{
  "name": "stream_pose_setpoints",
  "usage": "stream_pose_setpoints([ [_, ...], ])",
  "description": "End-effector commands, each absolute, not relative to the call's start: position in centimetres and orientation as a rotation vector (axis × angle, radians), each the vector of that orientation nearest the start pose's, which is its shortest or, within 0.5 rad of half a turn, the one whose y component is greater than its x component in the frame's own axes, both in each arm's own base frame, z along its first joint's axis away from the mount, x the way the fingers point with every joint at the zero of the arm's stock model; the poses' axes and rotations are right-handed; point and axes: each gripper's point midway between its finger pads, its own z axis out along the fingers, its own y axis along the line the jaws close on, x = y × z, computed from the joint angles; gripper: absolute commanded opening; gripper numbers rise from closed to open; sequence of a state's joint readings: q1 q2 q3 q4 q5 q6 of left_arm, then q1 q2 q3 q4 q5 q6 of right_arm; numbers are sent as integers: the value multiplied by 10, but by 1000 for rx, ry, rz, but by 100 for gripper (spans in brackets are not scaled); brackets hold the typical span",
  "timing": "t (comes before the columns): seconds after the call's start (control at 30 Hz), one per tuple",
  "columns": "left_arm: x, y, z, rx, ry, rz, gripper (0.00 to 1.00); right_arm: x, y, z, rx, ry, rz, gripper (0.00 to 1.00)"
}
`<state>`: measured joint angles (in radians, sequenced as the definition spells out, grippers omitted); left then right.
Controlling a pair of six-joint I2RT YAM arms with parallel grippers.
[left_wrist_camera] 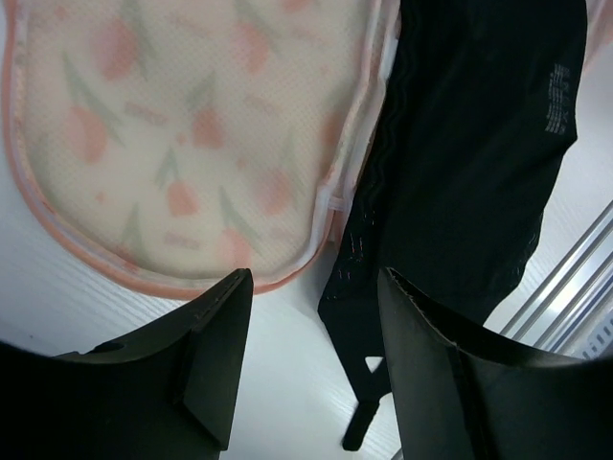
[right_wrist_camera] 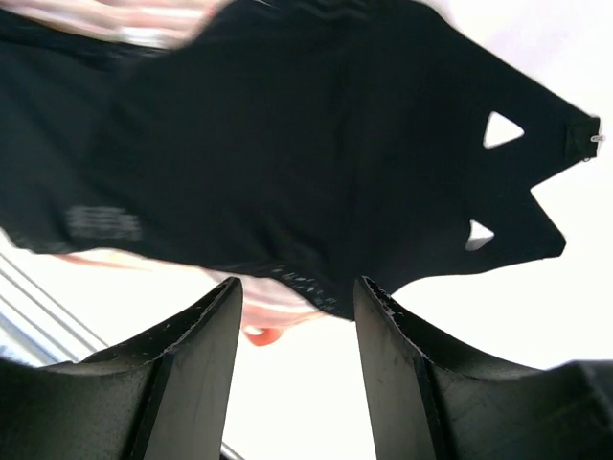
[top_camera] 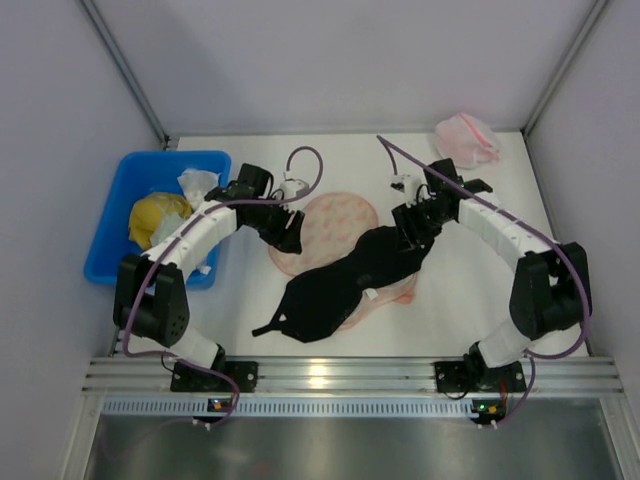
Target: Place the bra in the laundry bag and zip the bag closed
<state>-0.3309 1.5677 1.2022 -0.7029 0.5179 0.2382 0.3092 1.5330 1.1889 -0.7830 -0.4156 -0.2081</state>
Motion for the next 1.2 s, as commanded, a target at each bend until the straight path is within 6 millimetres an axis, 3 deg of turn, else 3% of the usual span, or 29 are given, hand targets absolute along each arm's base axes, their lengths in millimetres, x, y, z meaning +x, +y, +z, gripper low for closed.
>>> stream_pose_setpoints([
  [0.0,281,-181,110,948,2452,-737,61,321,153,111,-824,2503,468,51],
  [0.23,269,-168,89,961,2534,-674,61,353,161,91,-809,2500,449,50],
  [0.57,231,-145,59,1170,2637,-560,65,361,165,62,-877,2519,379,48],
  [0.67,217,-143,45,1238,2666,-545,66,358,166,60,-898,2519,379,42],
  [0.87,209,-149,27,1275,2730,-591,67,358,170,63,-916,2503,399,7],
  [0.93,211,-150,23,1277,2728,-596,67,357,172,67,-921,2497,414,0],
  [1.1,214,-156,18,1269,2742,-632,67,355,171,75,-929,2484,412,0],
  [1.13,214,-157,17,1271,2741,-644,67,354,169,75,-932,2492,399,2],
  [1.17,215,-158,18,1274,2735,-648,68,353,169,74,-942,2497,399,10],
])
